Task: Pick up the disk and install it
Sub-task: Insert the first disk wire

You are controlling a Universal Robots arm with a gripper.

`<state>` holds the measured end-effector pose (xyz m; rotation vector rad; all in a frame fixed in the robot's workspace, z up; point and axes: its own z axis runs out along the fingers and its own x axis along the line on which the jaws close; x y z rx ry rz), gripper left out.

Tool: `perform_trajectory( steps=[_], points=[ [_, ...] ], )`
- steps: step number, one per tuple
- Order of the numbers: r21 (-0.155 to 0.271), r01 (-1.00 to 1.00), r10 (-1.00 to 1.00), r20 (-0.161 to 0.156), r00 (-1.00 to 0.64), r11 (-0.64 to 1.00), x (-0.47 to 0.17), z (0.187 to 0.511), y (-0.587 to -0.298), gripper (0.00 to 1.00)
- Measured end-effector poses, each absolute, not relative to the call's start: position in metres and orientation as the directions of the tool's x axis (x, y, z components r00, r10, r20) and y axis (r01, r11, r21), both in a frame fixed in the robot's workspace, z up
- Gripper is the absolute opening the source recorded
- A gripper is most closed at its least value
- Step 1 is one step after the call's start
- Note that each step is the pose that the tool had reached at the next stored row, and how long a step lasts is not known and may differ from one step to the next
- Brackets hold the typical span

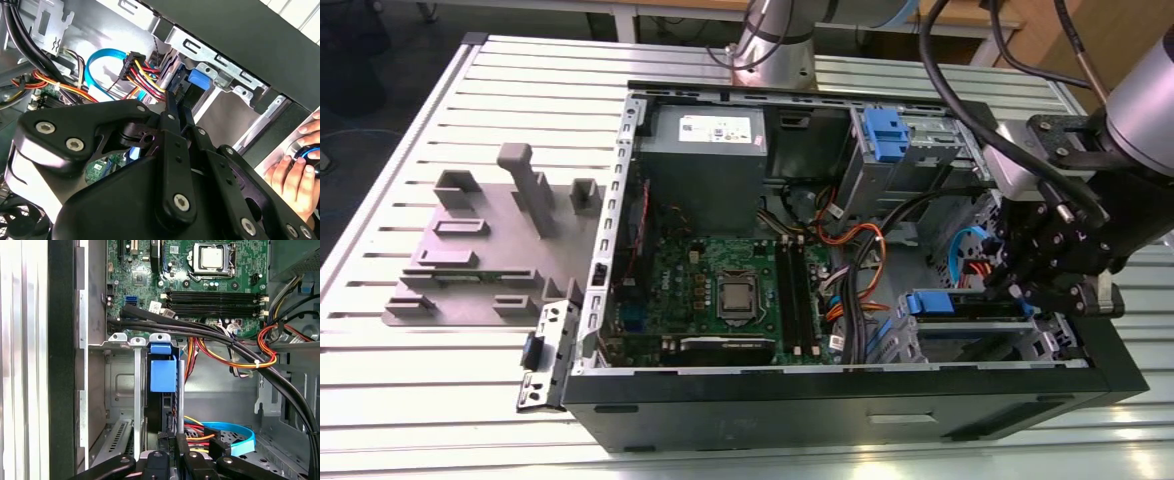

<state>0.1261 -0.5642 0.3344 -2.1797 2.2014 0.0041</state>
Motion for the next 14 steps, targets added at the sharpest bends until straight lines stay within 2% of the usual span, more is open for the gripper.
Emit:
perform_trajectory(
  steps=[14],
  points=[
    [-0.032, -0.999, -0.999, -0.033, -0.012, 0.013, 0.126, 0.333, -0.5639, 0.18]
  ],
)
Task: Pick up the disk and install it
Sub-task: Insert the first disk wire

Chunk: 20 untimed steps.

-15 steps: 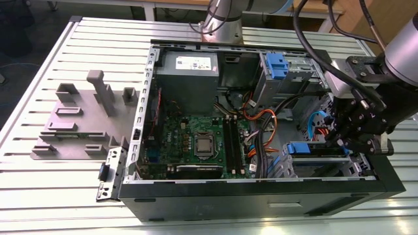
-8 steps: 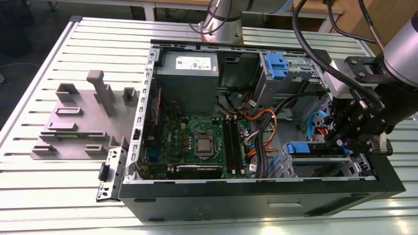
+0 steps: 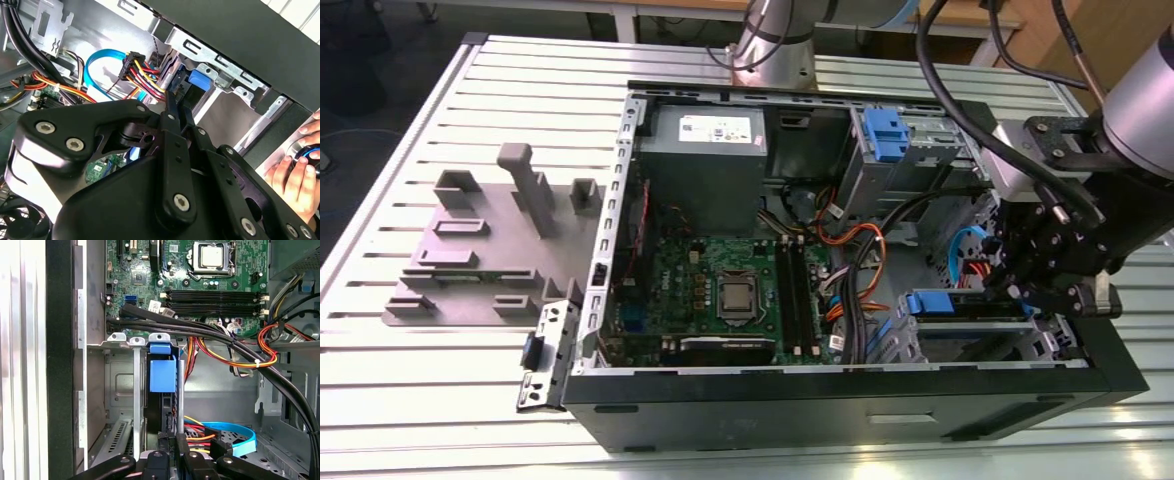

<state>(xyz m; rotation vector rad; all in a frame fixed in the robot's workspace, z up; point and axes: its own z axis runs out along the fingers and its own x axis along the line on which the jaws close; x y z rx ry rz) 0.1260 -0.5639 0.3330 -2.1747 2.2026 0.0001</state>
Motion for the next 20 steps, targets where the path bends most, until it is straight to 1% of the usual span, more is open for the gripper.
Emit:
perform_trajectory(
  steps=[20],
  points=[
    [-0.032, -0.999, -0.999, -0.033, -0.039, 0.04, 0.1264, 0.3341, -0.5633, 0.18]
  ],
)
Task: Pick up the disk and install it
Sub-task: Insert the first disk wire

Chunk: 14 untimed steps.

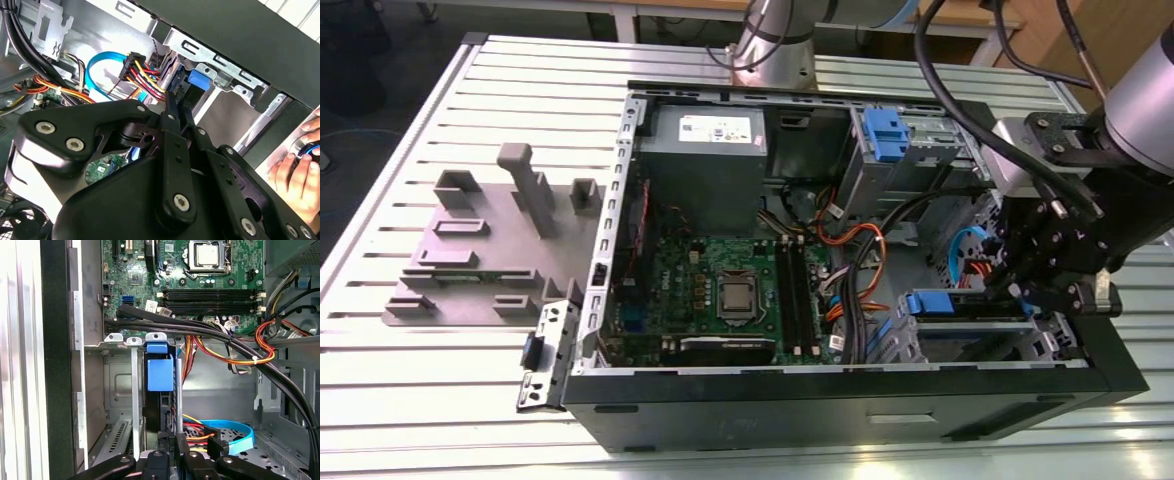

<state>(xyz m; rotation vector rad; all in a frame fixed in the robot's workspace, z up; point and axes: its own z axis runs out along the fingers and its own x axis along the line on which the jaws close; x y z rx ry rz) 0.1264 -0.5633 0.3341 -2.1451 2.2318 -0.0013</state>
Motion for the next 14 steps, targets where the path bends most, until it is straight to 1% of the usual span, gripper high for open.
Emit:
perform_trajectory(
  steps=[14],
  points=[
    [-0.032, -0.999, -0.999, -0.033, -0.04, 0.042, 0.1266, 0.3317, -0.5633, 0.18]
  ],
)
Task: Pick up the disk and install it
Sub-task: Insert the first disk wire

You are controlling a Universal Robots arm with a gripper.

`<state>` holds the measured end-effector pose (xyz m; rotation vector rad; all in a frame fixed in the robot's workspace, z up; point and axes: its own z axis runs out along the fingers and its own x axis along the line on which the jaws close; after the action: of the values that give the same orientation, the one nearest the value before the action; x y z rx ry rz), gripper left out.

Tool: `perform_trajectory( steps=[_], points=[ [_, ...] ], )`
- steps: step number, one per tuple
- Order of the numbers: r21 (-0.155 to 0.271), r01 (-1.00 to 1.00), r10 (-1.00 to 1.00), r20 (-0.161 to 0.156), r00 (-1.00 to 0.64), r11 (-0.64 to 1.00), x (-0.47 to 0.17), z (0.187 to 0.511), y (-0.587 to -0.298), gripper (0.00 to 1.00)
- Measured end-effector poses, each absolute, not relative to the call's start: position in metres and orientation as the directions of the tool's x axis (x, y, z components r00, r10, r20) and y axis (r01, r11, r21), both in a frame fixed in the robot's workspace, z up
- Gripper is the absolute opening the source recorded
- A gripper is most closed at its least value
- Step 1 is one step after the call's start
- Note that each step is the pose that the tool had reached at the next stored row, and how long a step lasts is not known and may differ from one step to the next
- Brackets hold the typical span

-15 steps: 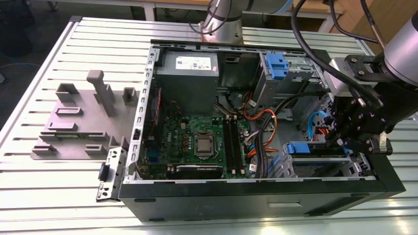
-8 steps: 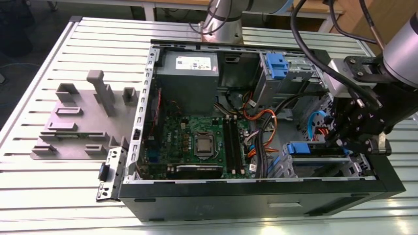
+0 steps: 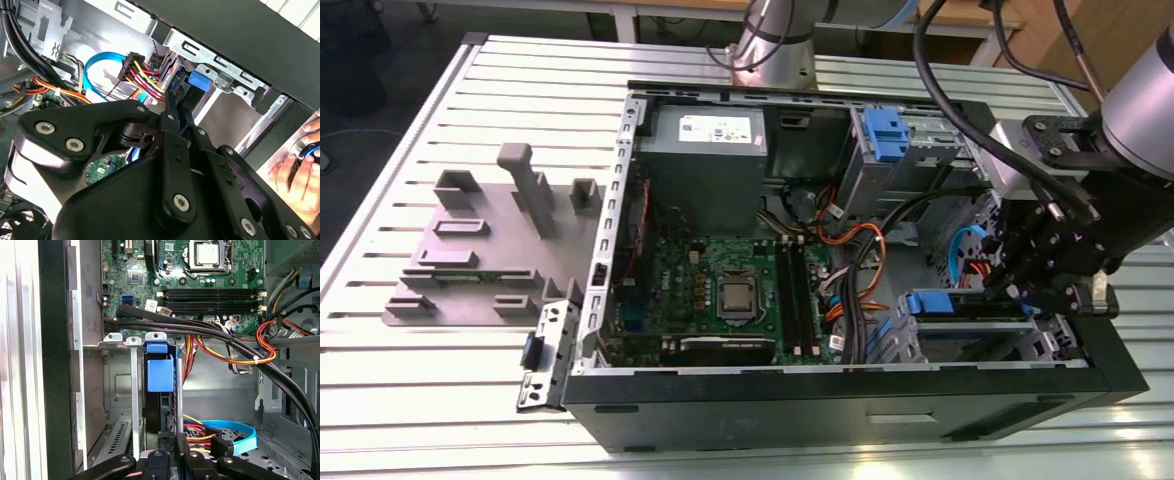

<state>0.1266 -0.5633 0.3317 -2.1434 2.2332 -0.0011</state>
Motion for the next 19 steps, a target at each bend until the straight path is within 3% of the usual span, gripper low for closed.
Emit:
perform_trajectory(
  steps=[13, 19],
  points=[
    [-0.032, -0.998, -0.998, -0.033, -0.056, 0.057, 0.1273, 0.3335, -0.5633, 0.18],
    [-0.032, -0.998, -0.997, -0.05, -0.06, 0.062, 0.1273, 0.3333, -0.5633, 0.18]
  ],
)
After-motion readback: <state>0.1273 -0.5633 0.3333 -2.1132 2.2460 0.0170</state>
